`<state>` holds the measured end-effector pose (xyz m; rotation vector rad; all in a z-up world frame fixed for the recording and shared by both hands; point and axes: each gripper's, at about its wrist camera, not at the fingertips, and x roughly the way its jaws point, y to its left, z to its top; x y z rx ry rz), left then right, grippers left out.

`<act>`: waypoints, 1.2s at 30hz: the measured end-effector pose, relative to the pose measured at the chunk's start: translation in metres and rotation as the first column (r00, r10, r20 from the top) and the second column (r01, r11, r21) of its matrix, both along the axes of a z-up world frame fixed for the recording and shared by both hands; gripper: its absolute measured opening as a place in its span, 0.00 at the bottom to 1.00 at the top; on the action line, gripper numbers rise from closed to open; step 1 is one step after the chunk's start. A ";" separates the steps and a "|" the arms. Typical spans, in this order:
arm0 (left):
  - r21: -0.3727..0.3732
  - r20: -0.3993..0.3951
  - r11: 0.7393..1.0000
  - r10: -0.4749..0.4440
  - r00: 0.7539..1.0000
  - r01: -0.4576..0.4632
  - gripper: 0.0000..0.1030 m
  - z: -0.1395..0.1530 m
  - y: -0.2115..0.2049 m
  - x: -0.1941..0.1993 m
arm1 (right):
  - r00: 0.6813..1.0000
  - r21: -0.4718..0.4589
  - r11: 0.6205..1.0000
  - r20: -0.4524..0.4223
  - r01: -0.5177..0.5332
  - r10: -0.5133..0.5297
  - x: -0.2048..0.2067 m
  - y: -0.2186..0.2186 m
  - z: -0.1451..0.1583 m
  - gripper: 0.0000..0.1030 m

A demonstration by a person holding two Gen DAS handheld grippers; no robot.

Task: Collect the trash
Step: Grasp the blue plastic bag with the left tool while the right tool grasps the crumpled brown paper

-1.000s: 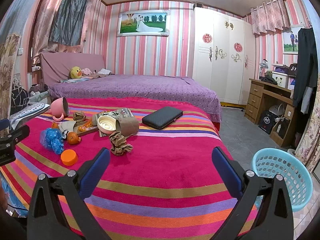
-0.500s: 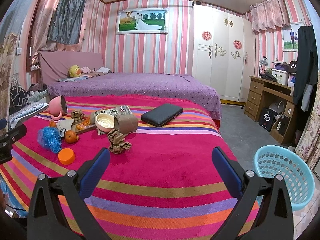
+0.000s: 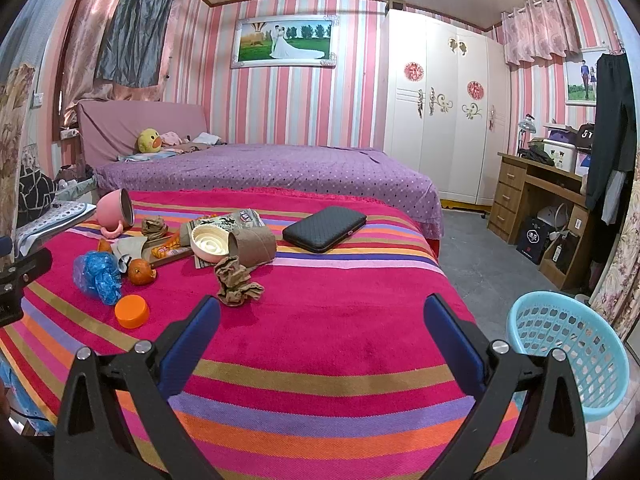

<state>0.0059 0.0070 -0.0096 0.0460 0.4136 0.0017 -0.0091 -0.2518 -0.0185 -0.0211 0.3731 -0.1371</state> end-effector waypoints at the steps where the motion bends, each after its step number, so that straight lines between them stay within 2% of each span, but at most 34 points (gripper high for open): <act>1: 0.001 0.000 1.000 0.000 1.000 0.000 0.95 0.000 0.000 0.000 | 1.000 -0.002 1.000 0.000 0.000 0.000 0.000 0.000 0.000 0.96; 16: 0.014 -0.008 1.000 0.000 1.000 0.000 0.95 0.000 -0.002 0.003 | 1.000 -0.011 1.000 -0.002 0.003 -0.003 0.003 0.002 -0.002 0.96; 28: 0.012 -0.027 0.999 0.044 0.999 -0.044 0.95 0.000 0.024 0.016 | 1.000 -0.010 1.000 0.008 0.006 -0.006 0.005 0.008 0.000 0.96; 33: 0.023 -0.054 0.999 0.040 0.998 -0.039 0.95 -0.001 0.026 0.032 | 1.000 0.043 0.999 -0.011 -0.002 0.003 0.015 0.002 0.006 0.96; 36: -0.001 -0.095 1.000 0.016 0.995 -0.016 0.95 -0.005 0.025 0.046 | 1.000 0.026 1.000 0.002 0.004 -0.004 0.023 0.004 0.015 0.96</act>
